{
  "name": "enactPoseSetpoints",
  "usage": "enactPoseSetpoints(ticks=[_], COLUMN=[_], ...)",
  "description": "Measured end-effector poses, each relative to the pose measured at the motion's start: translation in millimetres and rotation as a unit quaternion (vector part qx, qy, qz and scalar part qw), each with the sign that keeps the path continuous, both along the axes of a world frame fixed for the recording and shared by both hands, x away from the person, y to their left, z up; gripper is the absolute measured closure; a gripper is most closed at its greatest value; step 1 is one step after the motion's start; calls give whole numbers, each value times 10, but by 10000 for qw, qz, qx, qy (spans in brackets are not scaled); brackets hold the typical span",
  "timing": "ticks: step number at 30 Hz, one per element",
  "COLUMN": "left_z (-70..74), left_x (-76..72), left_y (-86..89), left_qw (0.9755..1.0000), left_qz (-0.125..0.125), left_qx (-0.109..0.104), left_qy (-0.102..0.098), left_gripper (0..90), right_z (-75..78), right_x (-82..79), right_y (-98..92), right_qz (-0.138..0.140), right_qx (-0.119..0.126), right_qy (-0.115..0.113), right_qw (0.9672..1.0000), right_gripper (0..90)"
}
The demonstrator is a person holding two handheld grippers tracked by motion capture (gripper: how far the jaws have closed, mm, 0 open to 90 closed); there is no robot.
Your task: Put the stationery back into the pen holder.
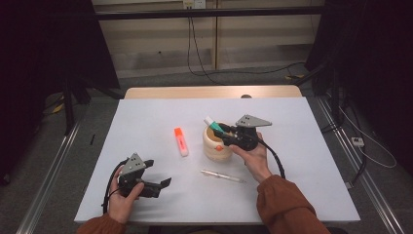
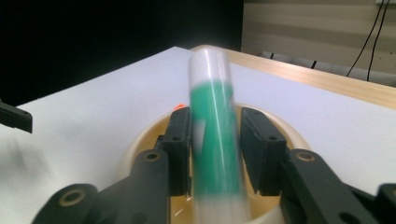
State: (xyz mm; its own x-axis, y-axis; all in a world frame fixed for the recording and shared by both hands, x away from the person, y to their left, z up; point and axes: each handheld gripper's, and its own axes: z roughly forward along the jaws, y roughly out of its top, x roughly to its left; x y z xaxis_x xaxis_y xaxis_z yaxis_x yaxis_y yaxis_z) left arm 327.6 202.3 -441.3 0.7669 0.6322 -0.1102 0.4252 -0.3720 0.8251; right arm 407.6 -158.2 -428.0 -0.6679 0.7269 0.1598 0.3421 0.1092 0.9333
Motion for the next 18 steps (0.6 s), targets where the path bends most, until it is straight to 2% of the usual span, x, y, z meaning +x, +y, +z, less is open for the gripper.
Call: enactPoseSetpoints(ticks=[4,7,9,15,18], left_z=[-1,-3,-3,-6,-6], left_x=[1,7,2,4,6], left_y=[0,0,-6,-11,-11], left_qw=[10000,10000,10000,10000,10000], left_qz=[3,-24,-12,-12,-16], left_qx=[7,28,24,39,44], left_qy=[0,-36,11,22,30], left_gripper=[59,60,59,59,59], right_z=[51,78,103,162,180], right_x=[-26,-45,-57,-87,-92], right_y=[-11,-28,-39,-84,-117], right_qz=[51,54,40,-103,-181], right_qx=[53,99,94,-20,-55], right_qy=[-113,-145,-191,-248,-188], right_qw=[9999,9998,9998,9996,9996], right_gripper=[603,521,502,332,236])
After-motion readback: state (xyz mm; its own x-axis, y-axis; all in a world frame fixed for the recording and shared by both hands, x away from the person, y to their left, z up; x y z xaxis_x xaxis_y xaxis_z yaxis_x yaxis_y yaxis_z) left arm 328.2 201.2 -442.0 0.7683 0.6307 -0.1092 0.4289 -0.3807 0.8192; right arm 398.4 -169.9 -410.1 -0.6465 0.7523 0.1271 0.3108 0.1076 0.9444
